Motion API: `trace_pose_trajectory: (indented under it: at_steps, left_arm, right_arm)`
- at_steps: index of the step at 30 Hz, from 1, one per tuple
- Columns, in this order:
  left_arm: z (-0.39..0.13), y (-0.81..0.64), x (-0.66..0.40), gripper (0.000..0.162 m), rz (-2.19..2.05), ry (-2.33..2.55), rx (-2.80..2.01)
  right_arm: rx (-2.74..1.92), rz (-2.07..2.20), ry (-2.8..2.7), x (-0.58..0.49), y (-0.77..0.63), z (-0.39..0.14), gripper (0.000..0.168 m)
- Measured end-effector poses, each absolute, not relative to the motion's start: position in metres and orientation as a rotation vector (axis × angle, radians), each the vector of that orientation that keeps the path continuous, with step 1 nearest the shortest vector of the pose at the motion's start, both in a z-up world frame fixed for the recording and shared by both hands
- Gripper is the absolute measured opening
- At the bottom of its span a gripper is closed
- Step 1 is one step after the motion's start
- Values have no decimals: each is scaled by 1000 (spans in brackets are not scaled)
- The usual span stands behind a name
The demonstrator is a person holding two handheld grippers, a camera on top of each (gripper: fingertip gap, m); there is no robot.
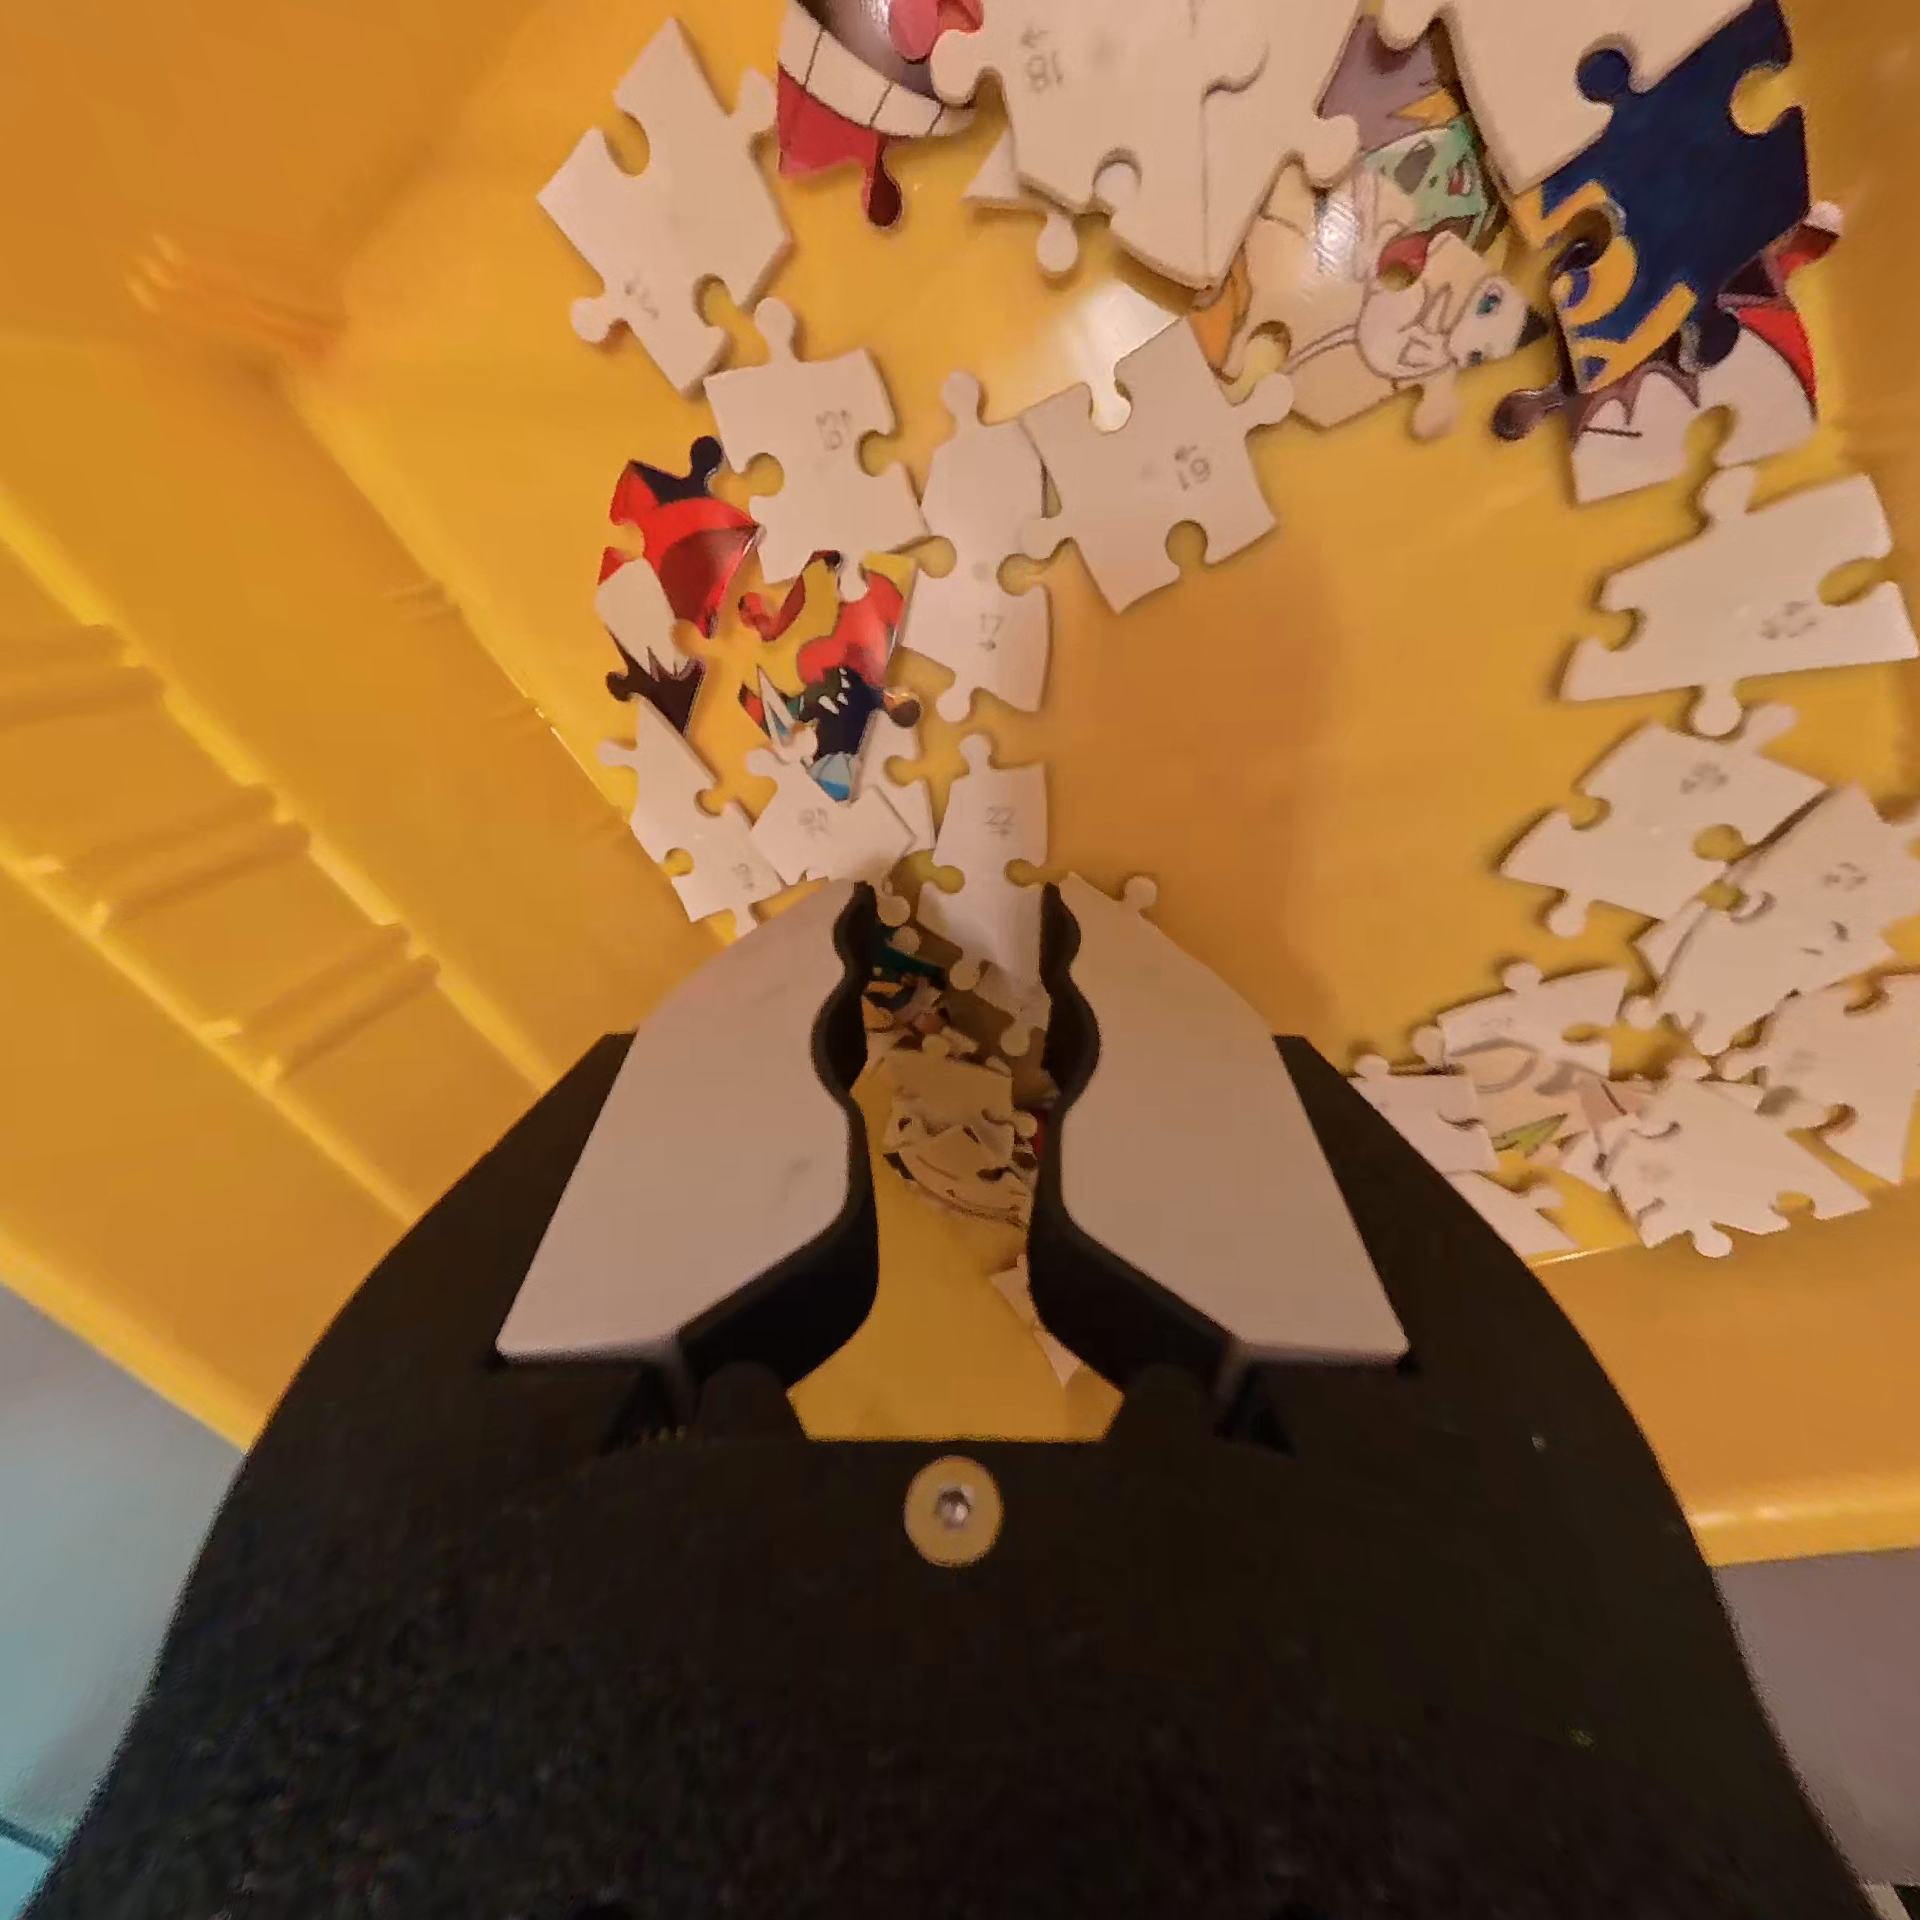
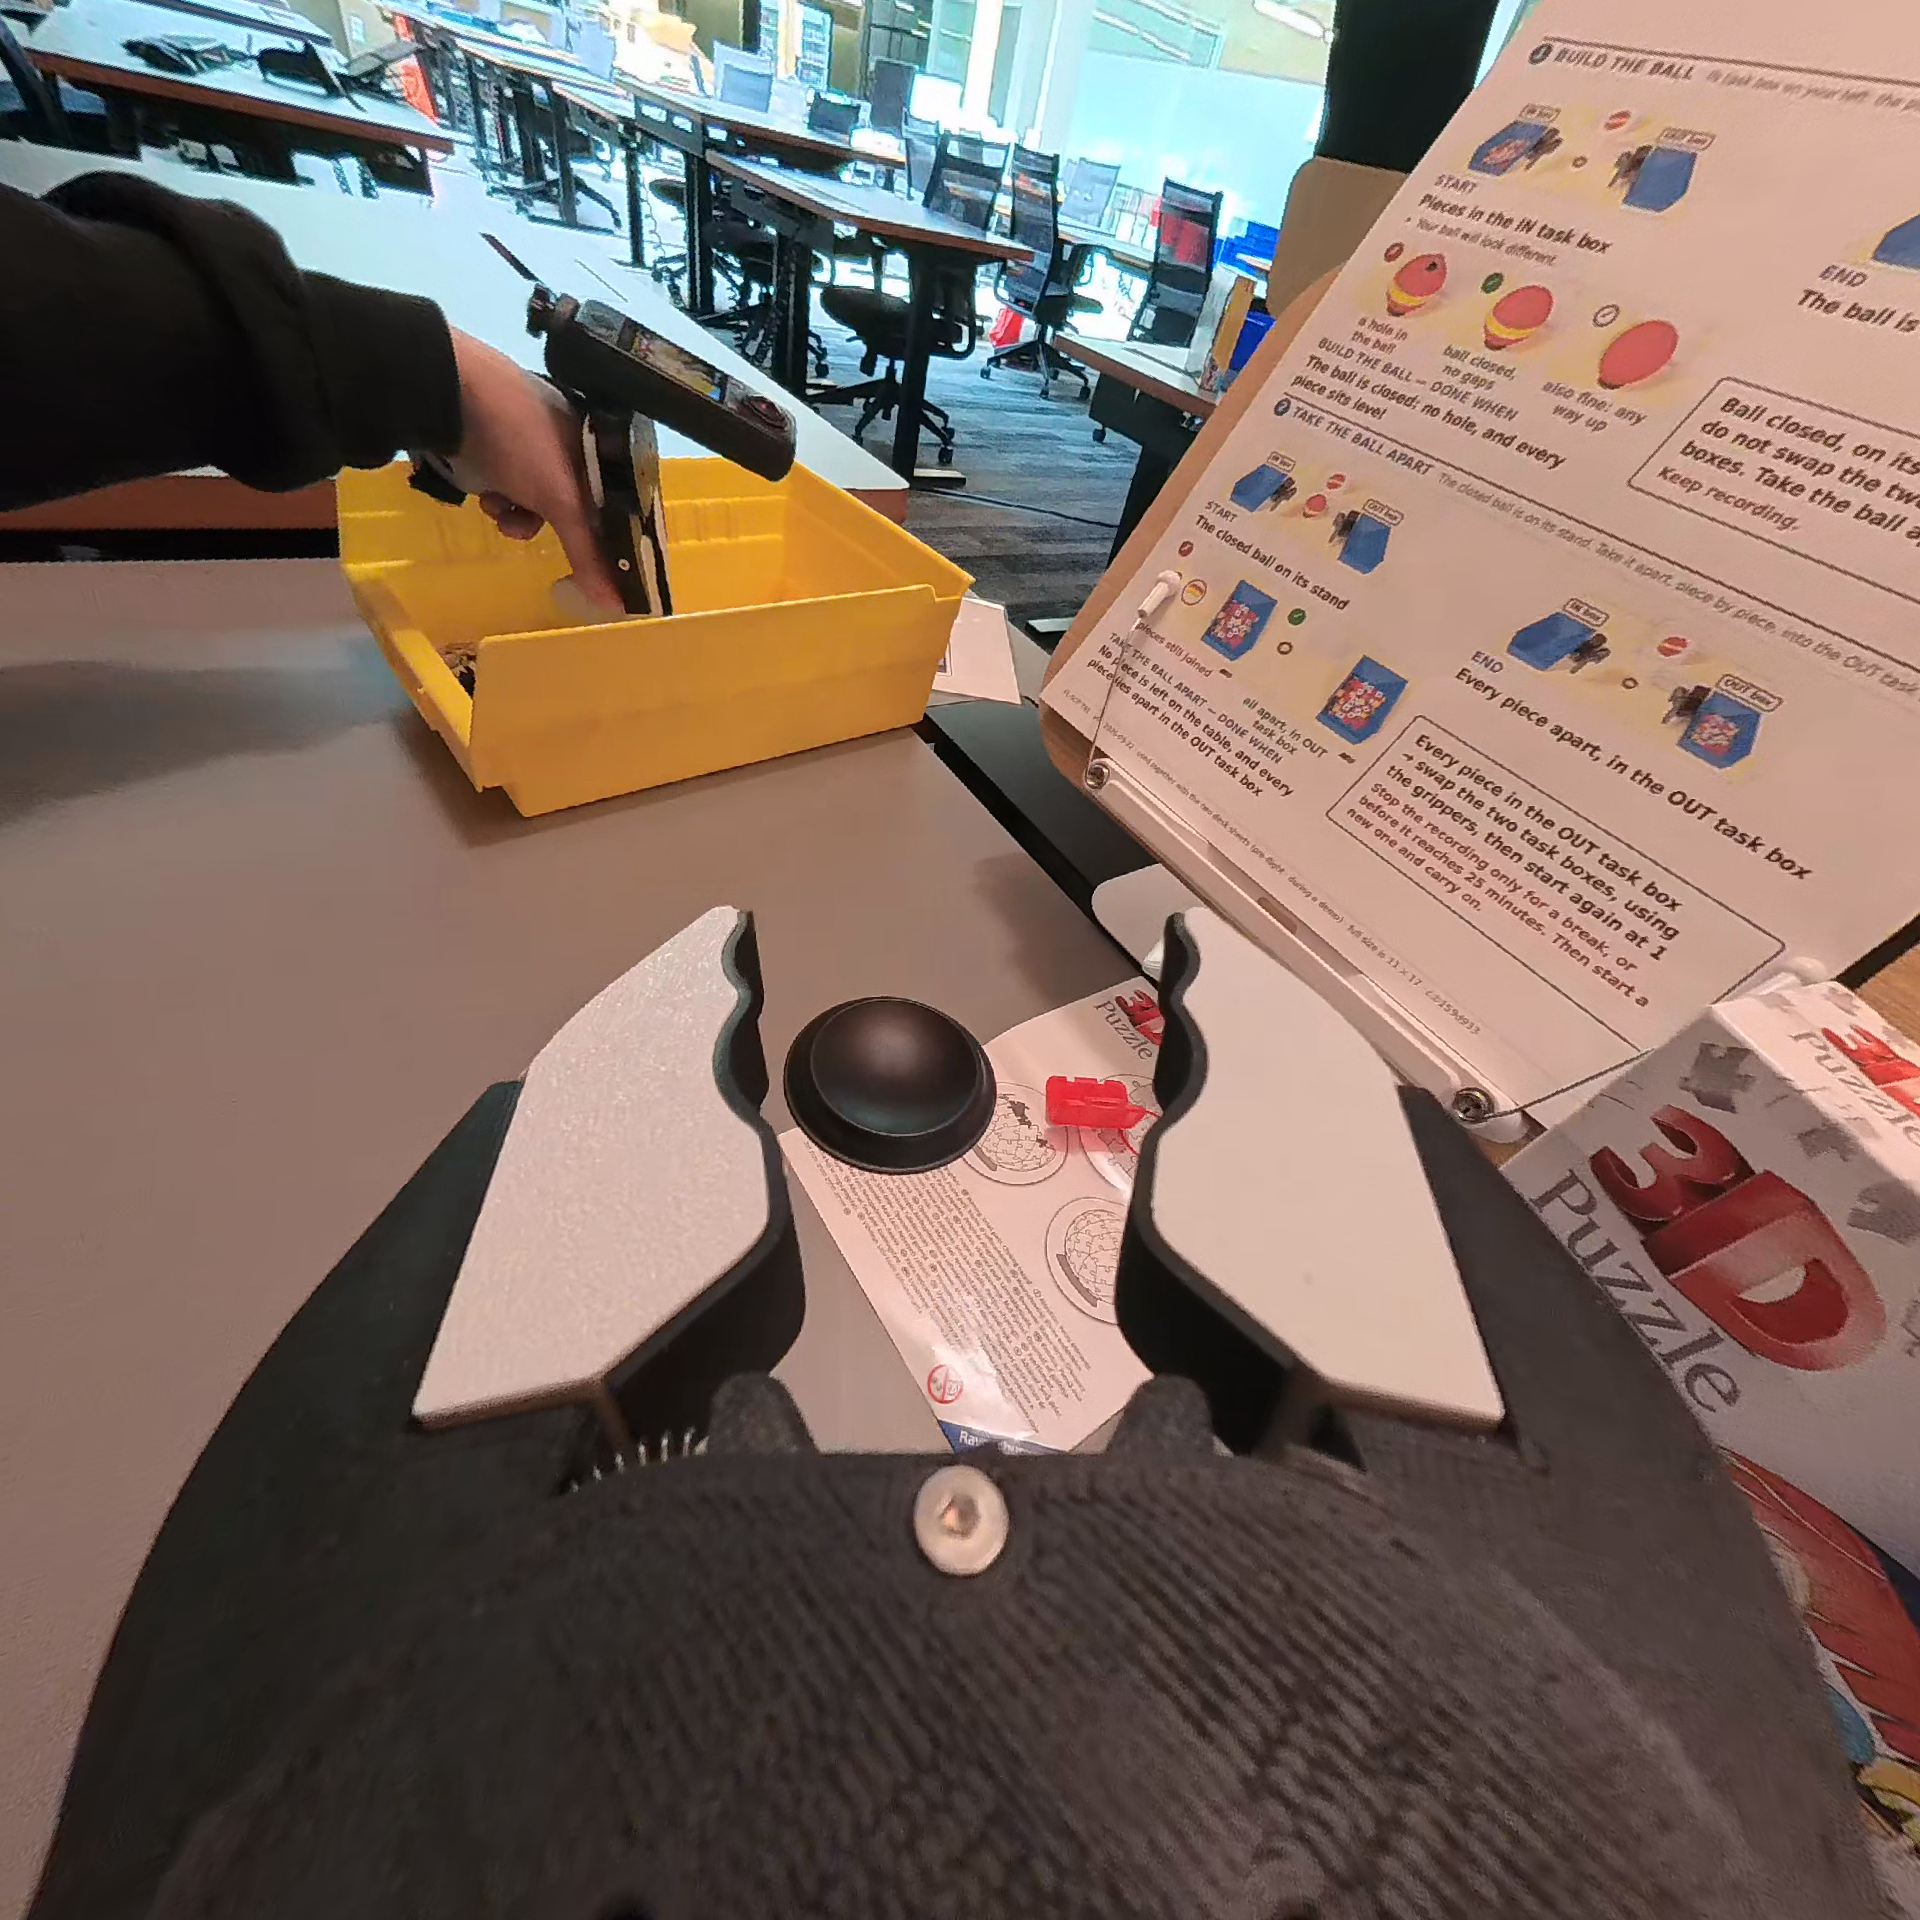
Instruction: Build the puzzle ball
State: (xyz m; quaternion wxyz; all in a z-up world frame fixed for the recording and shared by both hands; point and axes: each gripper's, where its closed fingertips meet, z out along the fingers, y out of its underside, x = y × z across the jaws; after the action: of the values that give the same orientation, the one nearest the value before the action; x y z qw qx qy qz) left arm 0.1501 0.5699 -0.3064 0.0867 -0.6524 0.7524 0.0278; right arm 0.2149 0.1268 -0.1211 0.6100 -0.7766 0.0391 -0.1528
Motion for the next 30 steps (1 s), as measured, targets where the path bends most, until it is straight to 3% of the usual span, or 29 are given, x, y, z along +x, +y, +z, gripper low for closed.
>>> trace_pose_trajectory:
  at_steps: [3, 8, 9, 14, 24, 30]
  left_arm:
    - [-308, 561, 149, 13, 18, 2258, -1973]
    - [-308, 558, 148, 7, -46, 2220, -1981]
    - [-309, 556, 147, 0, -58, 2219, -1976]
    - [-303, 559, 143, 0, -40, 2183, -1889]
    - [-259, 529, 142, 0, -402, 2154, -1855]
    - [-242, 505, 142, 14, -479, 2090, -1749]
  right_arm:
    - [-1797, -351, 81, 213, 128, -121, 74]
    - [-1801, -360, 69, 211, 130, -121, 73]
    - [-1800, -358, 66, 210, 131, -121, 73]
    - [-1811, -371, 46, 207, 133, -120, 73]
    - [-1841, -366, 23, 204, 135, -126, 68]
    - [-2200, -383, -276, 197, 140, -210, 43]
